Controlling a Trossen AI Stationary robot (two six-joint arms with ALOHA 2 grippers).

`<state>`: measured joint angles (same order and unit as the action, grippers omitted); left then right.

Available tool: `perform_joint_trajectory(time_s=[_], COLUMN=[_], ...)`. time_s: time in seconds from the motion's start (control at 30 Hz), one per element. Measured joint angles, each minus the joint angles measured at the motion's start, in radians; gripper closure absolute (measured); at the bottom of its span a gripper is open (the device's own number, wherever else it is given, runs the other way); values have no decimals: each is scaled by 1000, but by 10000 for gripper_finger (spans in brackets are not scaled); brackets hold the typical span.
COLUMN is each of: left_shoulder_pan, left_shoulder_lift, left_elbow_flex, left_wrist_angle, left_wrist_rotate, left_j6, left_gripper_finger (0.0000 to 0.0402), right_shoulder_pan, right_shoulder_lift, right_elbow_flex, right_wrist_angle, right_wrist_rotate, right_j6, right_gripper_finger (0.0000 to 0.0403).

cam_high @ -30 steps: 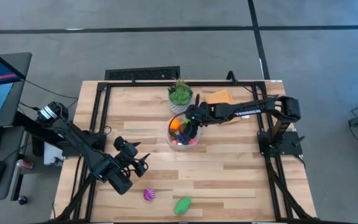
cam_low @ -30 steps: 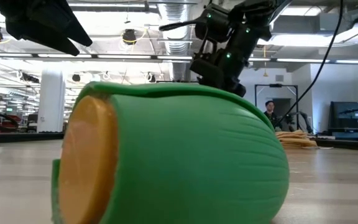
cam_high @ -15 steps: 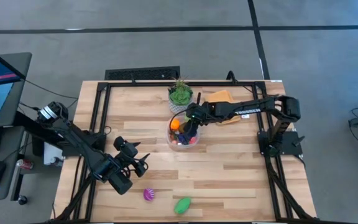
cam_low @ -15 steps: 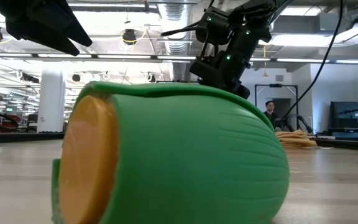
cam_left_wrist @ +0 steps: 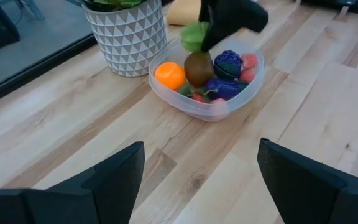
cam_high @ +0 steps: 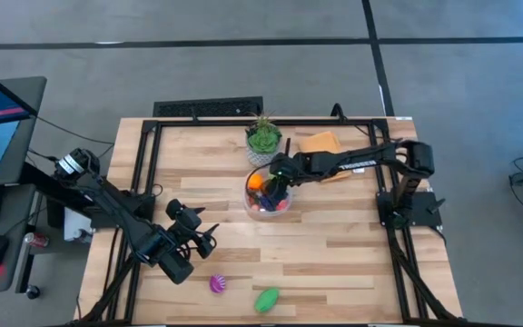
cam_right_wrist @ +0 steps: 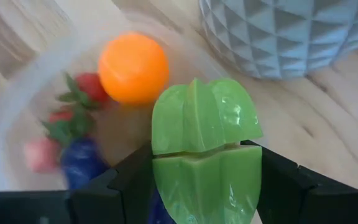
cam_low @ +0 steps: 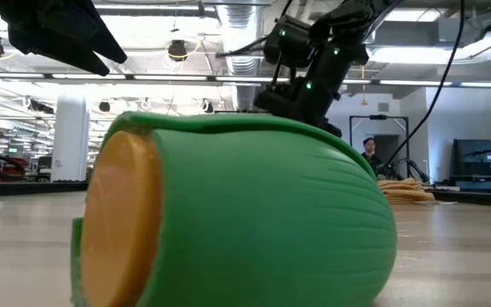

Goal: Pick and placing Produce into tupperware
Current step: Put the green star fruit into the transparent bin

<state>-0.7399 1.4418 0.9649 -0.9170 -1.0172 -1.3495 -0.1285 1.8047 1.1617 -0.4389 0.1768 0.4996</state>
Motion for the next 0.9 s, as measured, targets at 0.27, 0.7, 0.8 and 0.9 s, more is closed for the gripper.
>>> perform_joint_trajectory(time_s=[0.27, 0.7, 0.8, 0.9], left_shoulder_pan=[0, 0, 0, 0], left_shoulder_lift=[0, 0, 0, 0], left_elbow_flex=[0, 0, 0, 0], left_wrist_angle=[1, 0, 0, 0], left_wrist_rotate=[7, 7, 7, 7], left_j6=[0, 0, 0, 0], left_gripper_finger=[100, 100, 100, 100], right_shoulder_pan=[17, 23, 24, 24], right_shoulder_lift=[16, 11, 11, 11], right_elbow_flex=[-2, -2, -2, -2], right_wrist_angle=[9, 36, 37, 45], right_wrist_rotate=[11, -11, -11, -13], right_j6=[-4, -36, -36, -37], right_gripper_finger=[158, 158, 158, 158])
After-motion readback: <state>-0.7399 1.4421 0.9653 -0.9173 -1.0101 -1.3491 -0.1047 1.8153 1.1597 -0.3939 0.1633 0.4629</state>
